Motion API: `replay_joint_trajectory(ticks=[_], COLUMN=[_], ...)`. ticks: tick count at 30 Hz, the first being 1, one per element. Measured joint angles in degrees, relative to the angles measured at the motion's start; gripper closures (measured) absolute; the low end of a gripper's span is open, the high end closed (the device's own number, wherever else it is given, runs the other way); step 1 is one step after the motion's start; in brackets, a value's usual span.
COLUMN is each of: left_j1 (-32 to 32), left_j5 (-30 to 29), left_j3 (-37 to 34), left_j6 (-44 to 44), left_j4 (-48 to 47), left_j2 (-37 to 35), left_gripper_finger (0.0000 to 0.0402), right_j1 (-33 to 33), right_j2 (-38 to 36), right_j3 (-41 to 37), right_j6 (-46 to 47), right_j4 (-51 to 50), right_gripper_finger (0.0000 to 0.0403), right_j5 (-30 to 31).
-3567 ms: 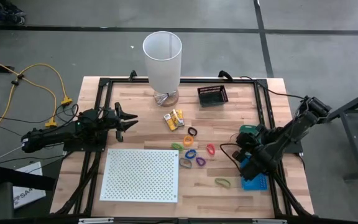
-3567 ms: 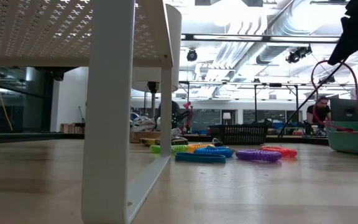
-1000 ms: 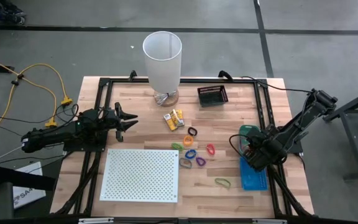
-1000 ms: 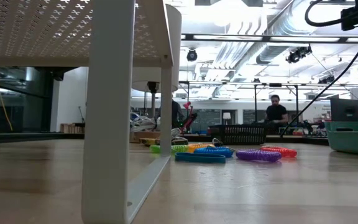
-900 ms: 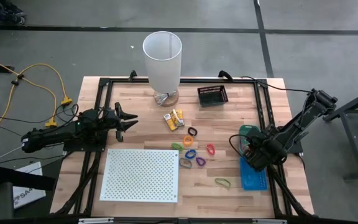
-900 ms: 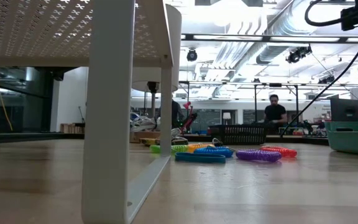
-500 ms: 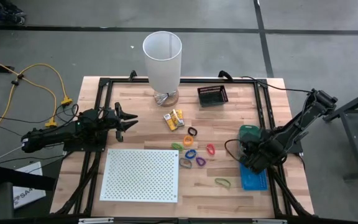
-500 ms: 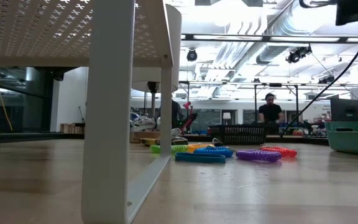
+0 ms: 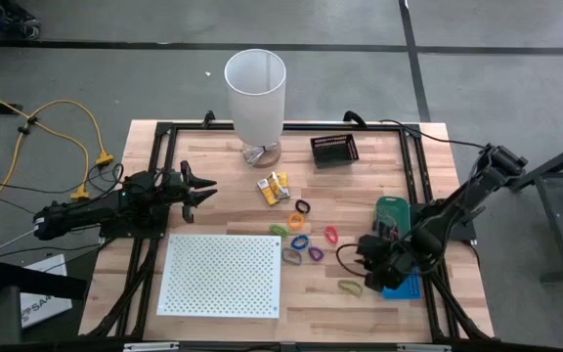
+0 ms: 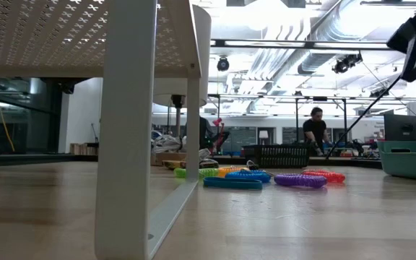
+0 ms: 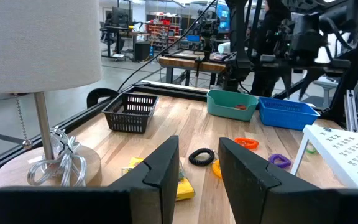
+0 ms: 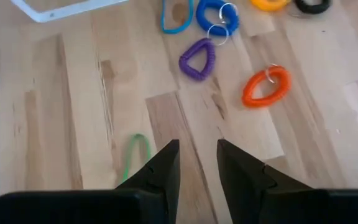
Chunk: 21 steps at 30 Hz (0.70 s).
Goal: Pick & Place Office Desk Supplies
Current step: Put the green rubber band into the green bin
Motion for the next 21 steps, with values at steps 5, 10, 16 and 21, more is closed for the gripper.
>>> replay_joint_trajectory(ticks=[5, 10, 16, 21], left_j1=[0.00, -0.02, -0.02, -0.01], left_j5=[0.00, 0.00, 0.00, 0.00], left_j3=[0.00, 0.00, 0.00, 0.00], left_j6=[0.00, 0.00, 0.00, 0.00], left_j4=[0.00, -0.01, 0.00, -0.01], left_j2=[-0.02, -0.01, 0.00, 0.00], left_gripper_finger=[0.0293, 0.0293, 0.0293, 0.0293], right_j1=[0.00, 0.26, 1.88, 2.36], right_j2=[3.66, 8.32, 12.91, 15.88], right_j3=[0.00, 0.00, 0.00, 0.00], right_j6=[-1.25, -2.15, -4.40, -5.04], right_j4=[1.48, 4.47, 12.03, 15.50], right_gripper_finger=[0.0308, 0.0308, 0.0308, 0.0308], right_j5=[-2.19, -7.69, -9.86, -9.36])
